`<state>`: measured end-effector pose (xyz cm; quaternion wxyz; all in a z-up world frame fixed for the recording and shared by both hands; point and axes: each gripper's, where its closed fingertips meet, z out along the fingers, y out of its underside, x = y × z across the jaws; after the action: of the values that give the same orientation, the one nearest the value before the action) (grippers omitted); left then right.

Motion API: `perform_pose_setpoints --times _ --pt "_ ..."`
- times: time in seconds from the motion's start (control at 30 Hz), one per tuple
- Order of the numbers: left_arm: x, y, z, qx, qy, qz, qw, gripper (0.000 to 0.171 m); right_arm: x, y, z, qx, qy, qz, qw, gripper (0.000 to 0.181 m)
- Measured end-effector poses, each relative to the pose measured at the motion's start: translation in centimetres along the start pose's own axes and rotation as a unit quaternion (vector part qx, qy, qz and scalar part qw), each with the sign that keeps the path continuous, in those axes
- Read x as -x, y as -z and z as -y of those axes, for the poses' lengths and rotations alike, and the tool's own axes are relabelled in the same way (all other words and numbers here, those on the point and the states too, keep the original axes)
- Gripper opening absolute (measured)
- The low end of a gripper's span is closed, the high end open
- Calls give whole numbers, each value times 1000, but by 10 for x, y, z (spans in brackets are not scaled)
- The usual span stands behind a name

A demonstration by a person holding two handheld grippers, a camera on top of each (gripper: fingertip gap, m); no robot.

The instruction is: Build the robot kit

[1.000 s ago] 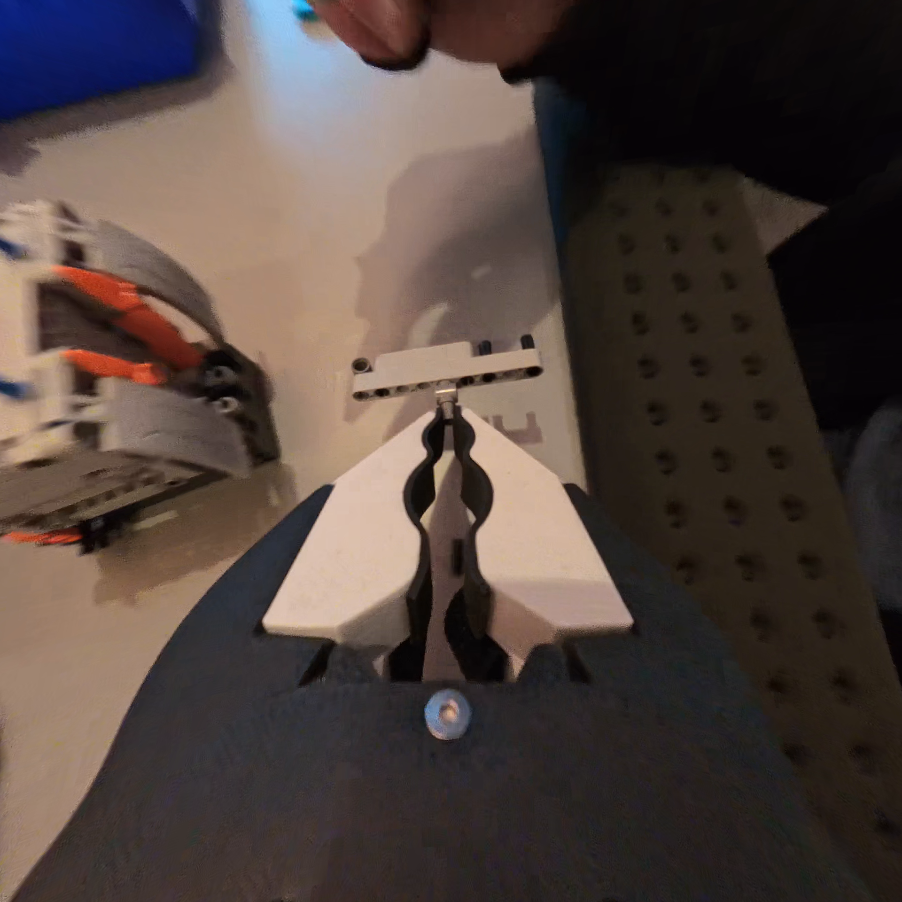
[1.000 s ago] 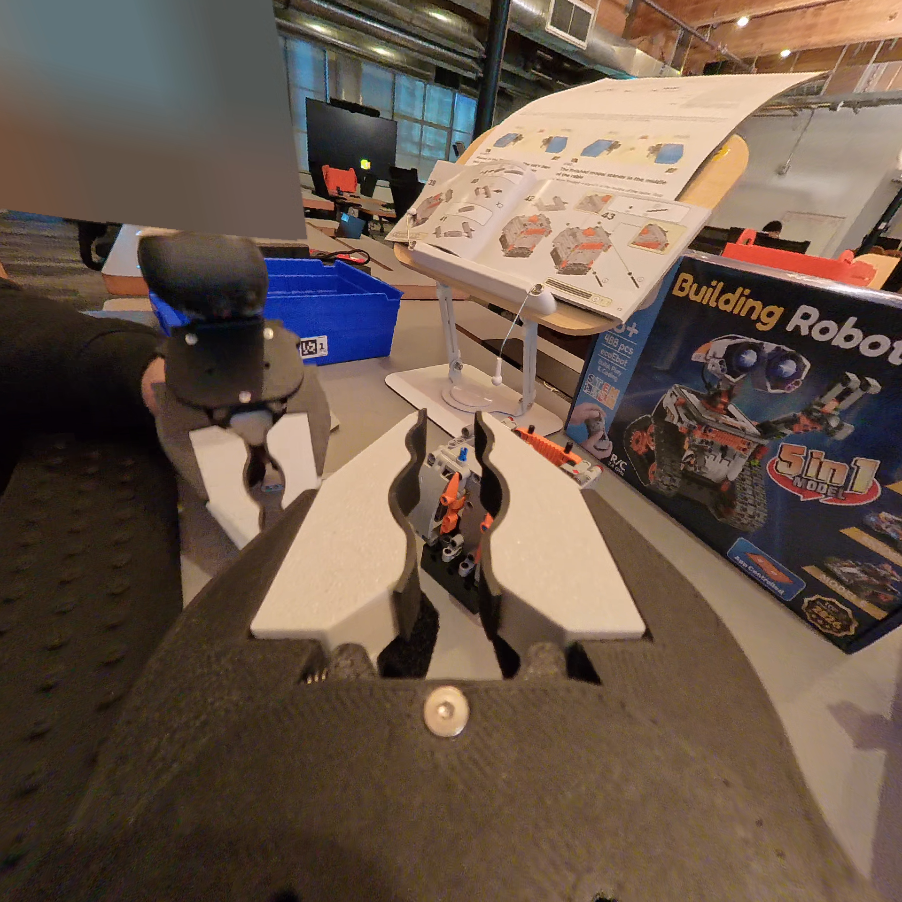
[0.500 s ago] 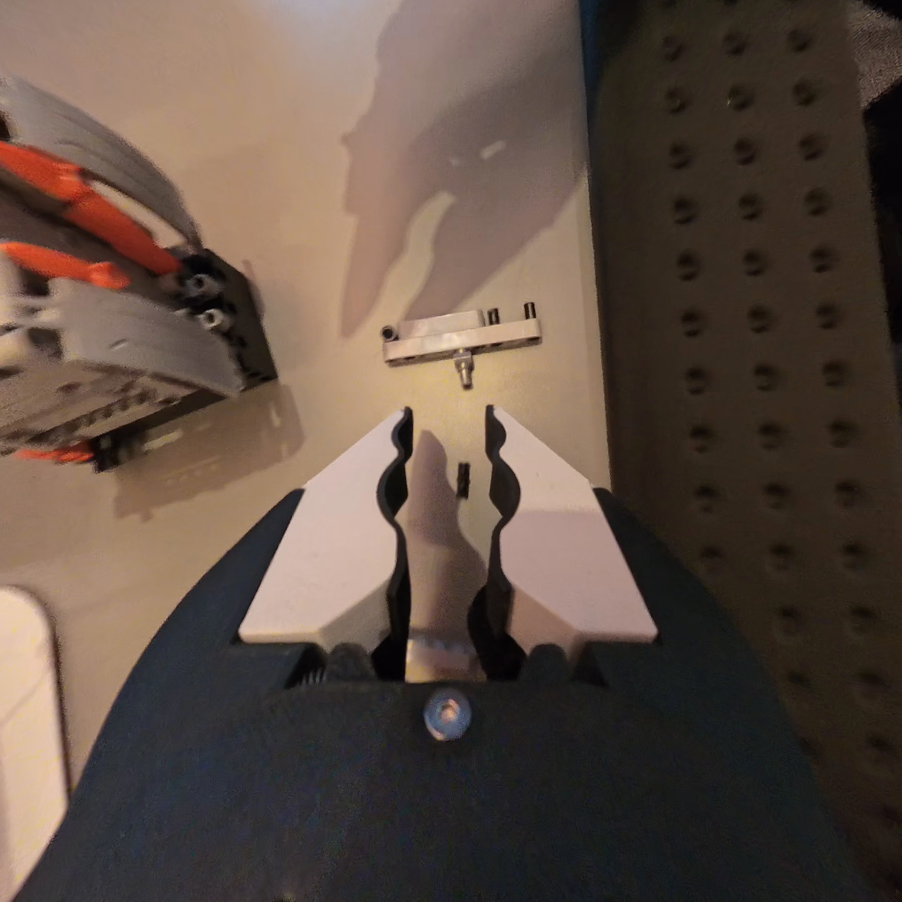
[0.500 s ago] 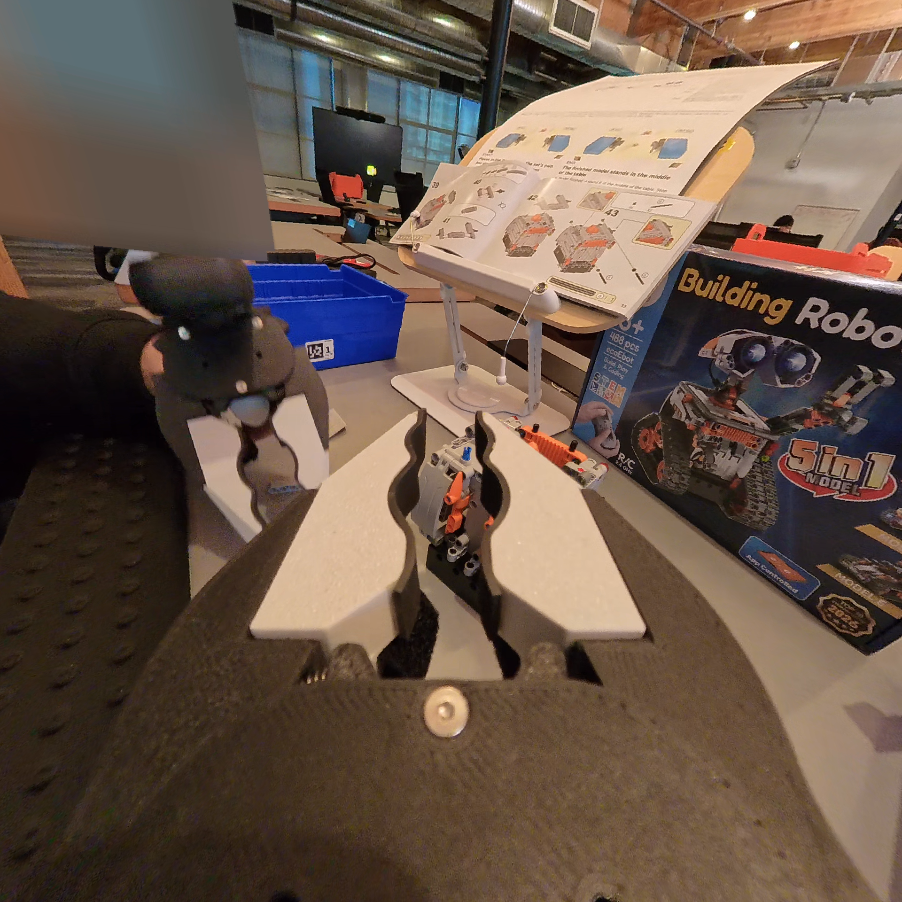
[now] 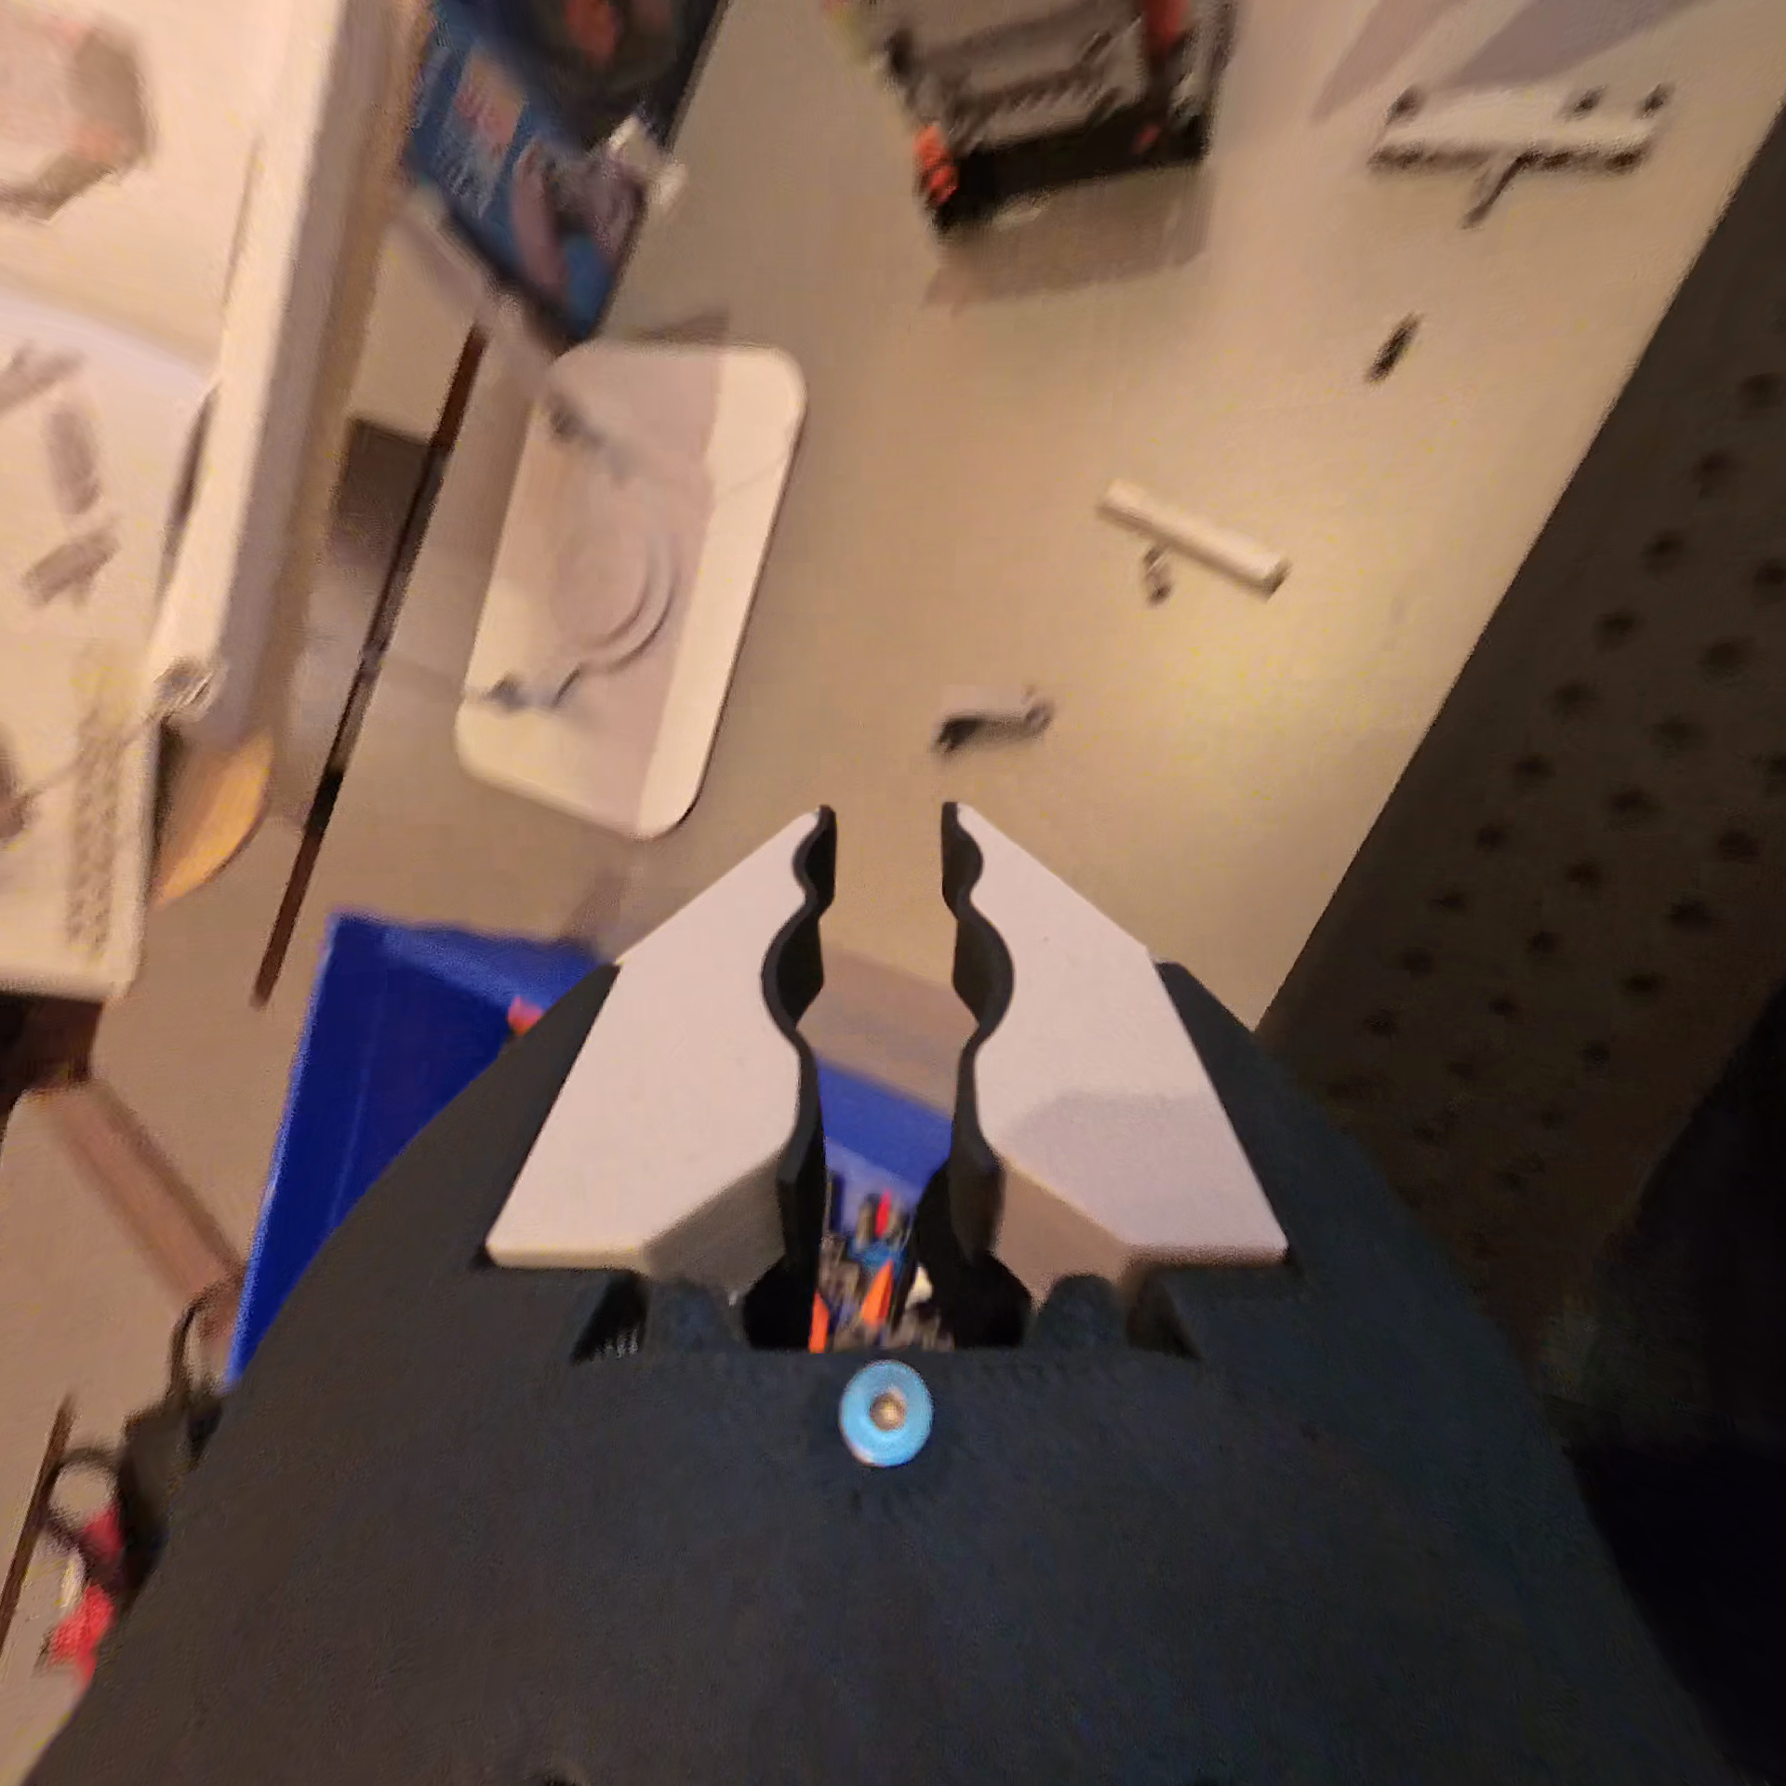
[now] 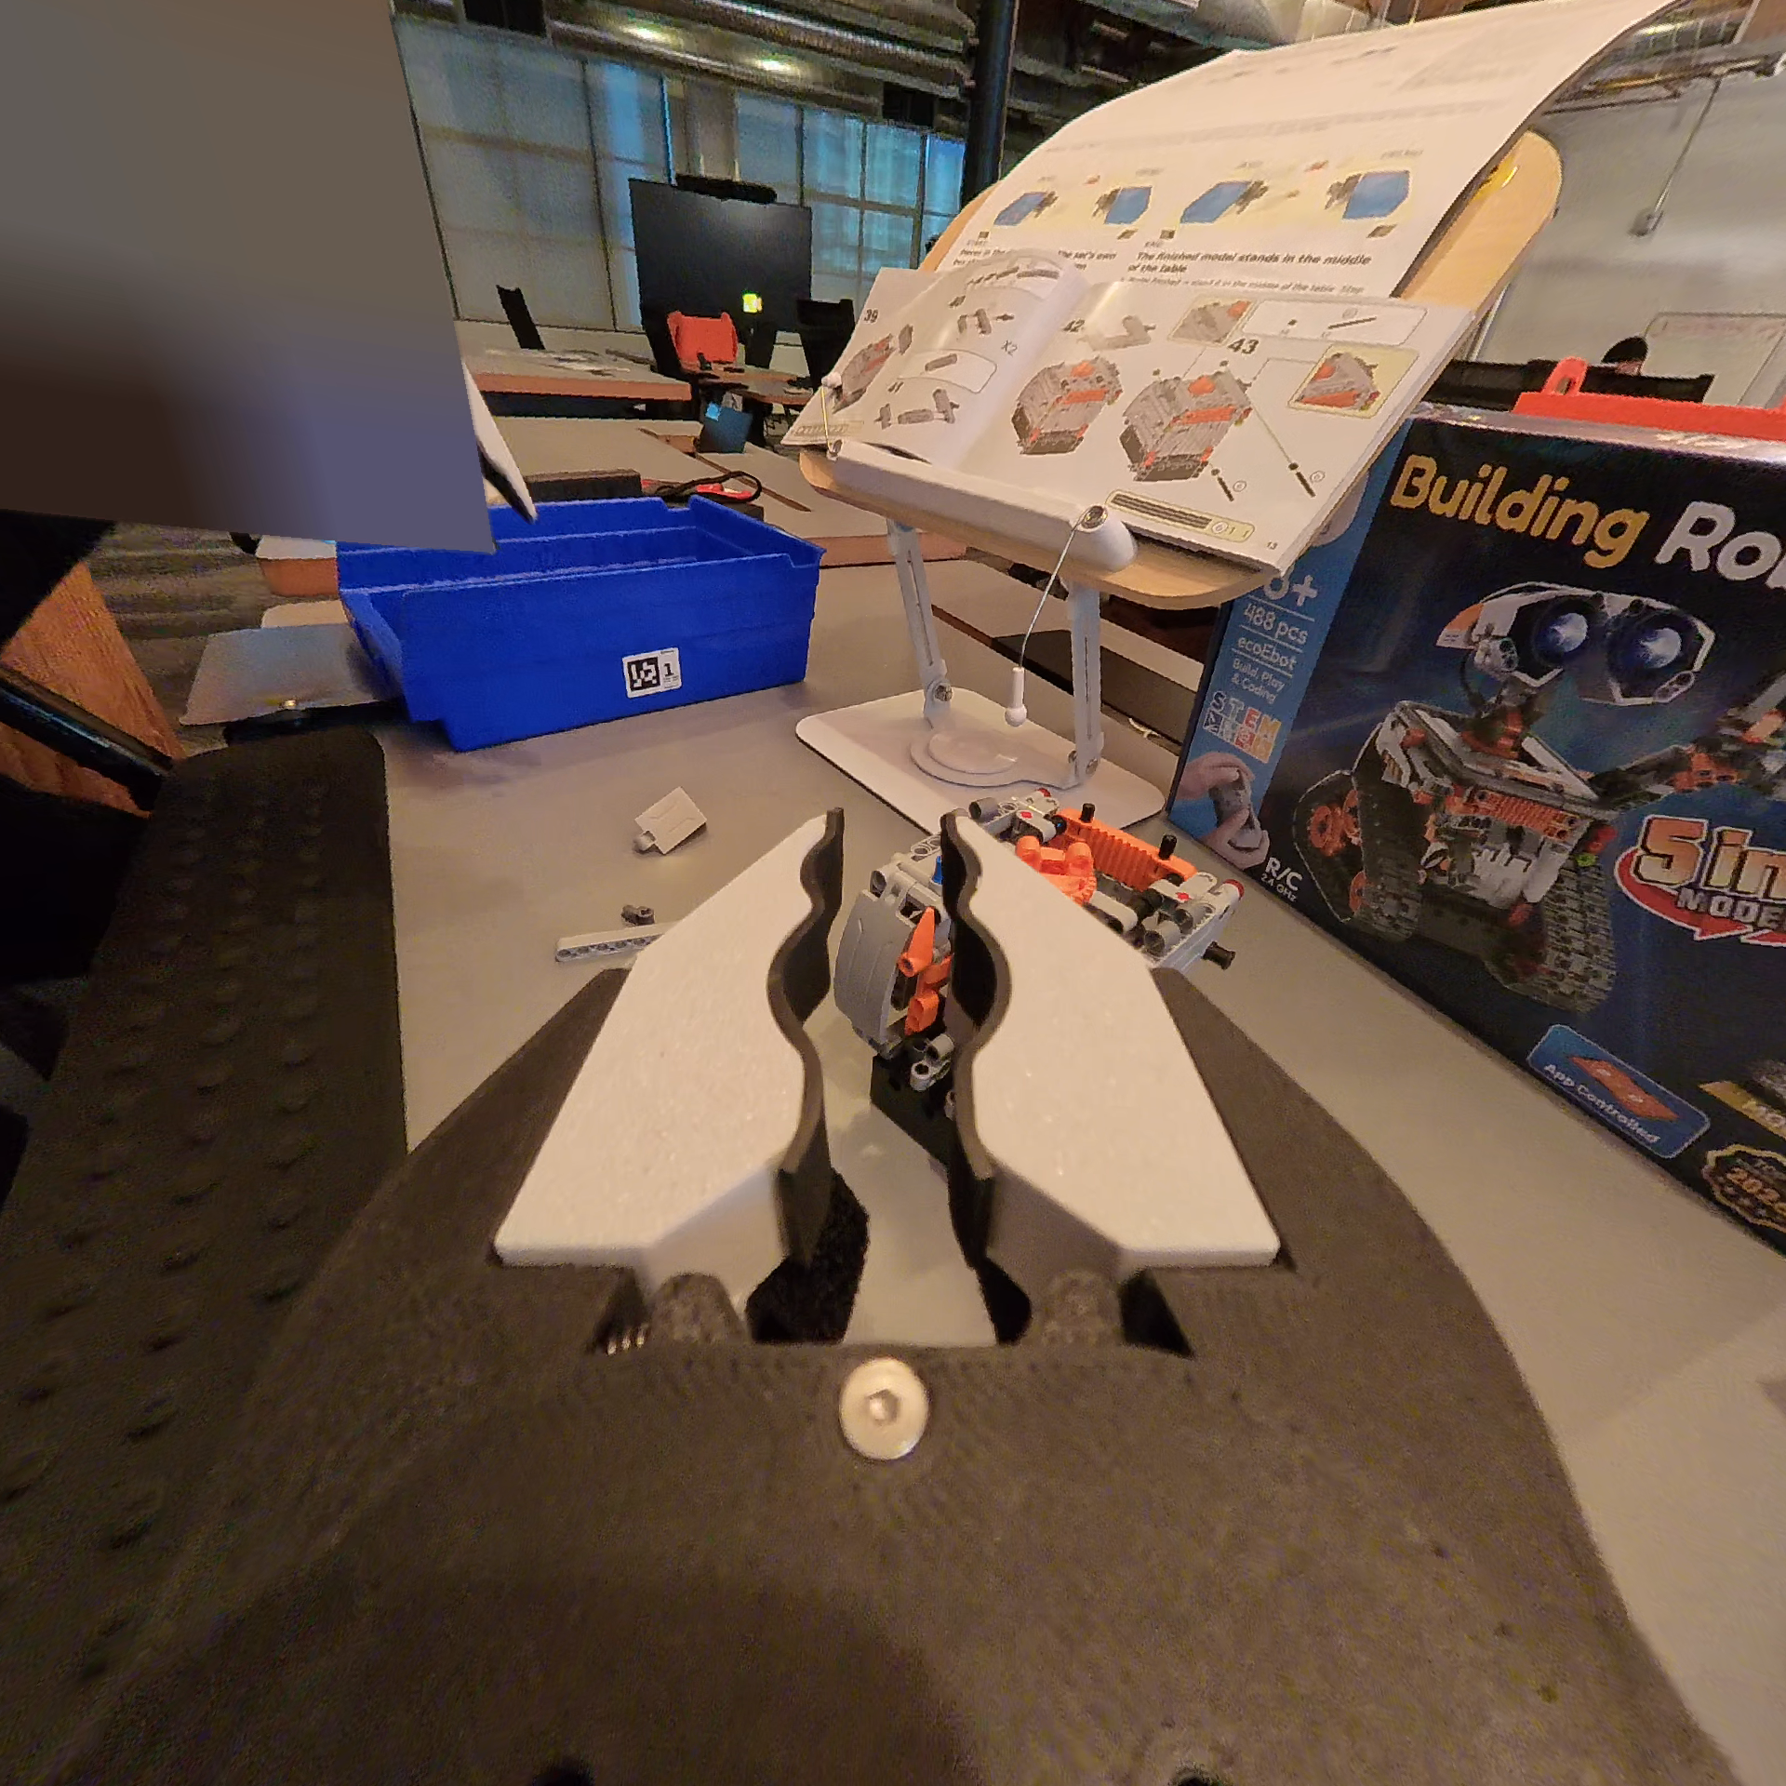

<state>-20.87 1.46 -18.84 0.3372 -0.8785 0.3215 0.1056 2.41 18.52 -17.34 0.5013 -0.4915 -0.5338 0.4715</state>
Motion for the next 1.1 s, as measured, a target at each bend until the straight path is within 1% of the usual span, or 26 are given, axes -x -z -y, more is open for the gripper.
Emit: perform_pose_setpoints --times 0.1,0.13,0.17,0.23,0.3,0.37,0.5,0.63,0.67,0.73,0.8,0.9,0.97,1.03,1.1 --pt "30 38 -38 26 36 38 998 19 0 -1 -5 8 -7 4 1000 17" --pt "43 51 -54 44 49 63 996 18 0 -2 -8 13 -9 5 1000 17" --pt "52 60 -72 63 64 73 993 18 0 -3 -10 17 -10 7 1000 17" --pt "57 69 -107 95 111 53 988 18 0 -6 -15 24 -15 12 1000 17" --pt "64 70 -143 127 151 45 979 17 -1 -8 -20 33 -18 15 999 17" --pt "67 65 -164 136 169 37 975 18 -3 -10 -26 42 -26 14 999 17" --pt "74 52 -179 136 182 32 973 18 -8 -13 -38 57 -45 16 997 18" --pt "81 37 -194 153 194 24 969 24 -12 -14 -48 69 -58 15 996 19" --pt "83 31 -193 150 200 18 968 25 -13 -14 -50 69 -62 15 996 20" --pt "93 21 -195 155 209 31 965 28 -16 -14 -53 72 -69 15 995 21" --pt "98 9 -193 150 227 21 962 28 -20 -14 -56 77 -76 10 994 21" --pt "103 -5 -203 172 236 17 956 25 -22 -13 -60 81 -81 6 993 21" --pt "114 -8 -209 184 246 36 951 21 -24 -13 -62 82 -87 5 993 21" --pt "117 -12 -209 178 260 26 949 22 -26 -13 -65 87 -93 4 992 21" --pt "121 -16 -213 185 268 19 945 24 -27 -13 -68 90 -96 3 991 22"
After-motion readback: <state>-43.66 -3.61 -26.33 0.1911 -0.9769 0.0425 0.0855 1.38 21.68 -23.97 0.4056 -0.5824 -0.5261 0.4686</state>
